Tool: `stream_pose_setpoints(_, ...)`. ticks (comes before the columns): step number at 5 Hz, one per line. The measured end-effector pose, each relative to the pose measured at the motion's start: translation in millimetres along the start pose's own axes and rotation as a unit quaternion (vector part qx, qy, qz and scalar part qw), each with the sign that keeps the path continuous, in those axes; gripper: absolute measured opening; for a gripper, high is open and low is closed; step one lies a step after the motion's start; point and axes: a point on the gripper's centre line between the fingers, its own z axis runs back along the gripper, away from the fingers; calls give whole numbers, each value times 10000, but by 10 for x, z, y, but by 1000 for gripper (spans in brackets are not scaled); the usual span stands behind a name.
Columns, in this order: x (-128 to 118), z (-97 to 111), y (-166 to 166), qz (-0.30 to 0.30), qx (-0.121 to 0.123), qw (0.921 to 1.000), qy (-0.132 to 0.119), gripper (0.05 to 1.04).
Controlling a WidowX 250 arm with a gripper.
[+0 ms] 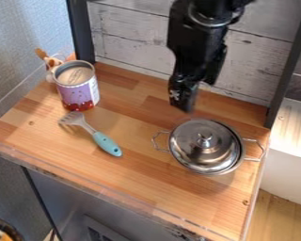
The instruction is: Placed the lid on the pot.
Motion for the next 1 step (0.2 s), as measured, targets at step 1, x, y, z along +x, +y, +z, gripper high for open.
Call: stream_pose_setpoints(1,-2,0,1,4,2,10000,7,1001)
